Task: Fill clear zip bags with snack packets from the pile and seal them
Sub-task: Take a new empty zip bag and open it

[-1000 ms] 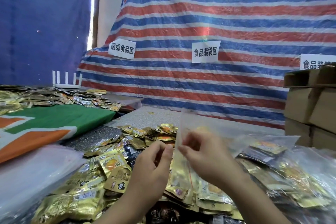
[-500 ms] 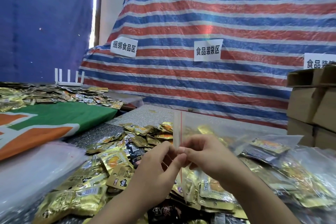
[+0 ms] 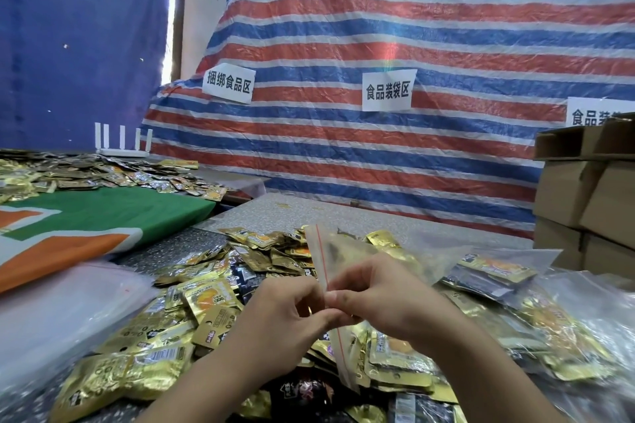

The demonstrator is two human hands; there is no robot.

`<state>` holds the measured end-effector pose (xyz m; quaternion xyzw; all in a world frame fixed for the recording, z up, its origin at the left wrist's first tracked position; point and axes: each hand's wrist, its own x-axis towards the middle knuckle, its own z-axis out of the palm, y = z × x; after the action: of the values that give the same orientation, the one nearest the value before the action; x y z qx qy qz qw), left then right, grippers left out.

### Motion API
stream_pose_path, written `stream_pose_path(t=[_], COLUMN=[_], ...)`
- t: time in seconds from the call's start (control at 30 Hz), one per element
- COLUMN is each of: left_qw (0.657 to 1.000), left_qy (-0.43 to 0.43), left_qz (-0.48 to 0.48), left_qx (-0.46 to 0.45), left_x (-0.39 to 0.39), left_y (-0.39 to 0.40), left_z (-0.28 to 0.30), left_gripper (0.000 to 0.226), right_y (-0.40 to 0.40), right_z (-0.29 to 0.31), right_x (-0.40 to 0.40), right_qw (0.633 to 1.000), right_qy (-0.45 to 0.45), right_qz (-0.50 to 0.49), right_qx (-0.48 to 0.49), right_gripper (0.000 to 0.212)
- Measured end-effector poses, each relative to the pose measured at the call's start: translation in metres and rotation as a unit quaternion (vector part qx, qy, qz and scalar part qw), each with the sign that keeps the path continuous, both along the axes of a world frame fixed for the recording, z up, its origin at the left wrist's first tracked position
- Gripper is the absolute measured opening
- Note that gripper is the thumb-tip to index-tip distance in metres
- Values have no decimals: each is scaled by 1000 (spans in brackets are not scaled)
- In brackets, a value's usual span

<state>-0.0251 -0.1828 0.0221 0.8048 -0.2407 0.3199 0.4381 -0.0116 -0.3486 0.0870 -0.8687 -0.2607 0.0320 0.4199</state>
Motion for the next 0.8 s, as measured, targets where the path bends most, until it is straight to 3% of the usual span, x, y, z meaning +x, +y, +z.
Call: stream_pose_path(t=[0.33,0.5,0.67,0.8], left_qw=[998,995,992,989], left_qy=[48,81,107,124], left_qz=[-14,-46,-70,-26], left_qx=[40,30,-15,-75], left_x=[-1,-2,-4,2], left_y=[-1,-1,0,9], left_z=[-4,-3,2,6], left_gripper=[5,19,17,28], right_y=[-9,-13,-11,-10], right_z=[-3,-4,-5,3], right_x=[2,5,8,7], right_qw=[999,998,994,988], right_qy=[45,62,81,74], right_qz=[21,27,23,-36], right_qx=[-7,17,71,130], right_gripper=[12,16,16,20])
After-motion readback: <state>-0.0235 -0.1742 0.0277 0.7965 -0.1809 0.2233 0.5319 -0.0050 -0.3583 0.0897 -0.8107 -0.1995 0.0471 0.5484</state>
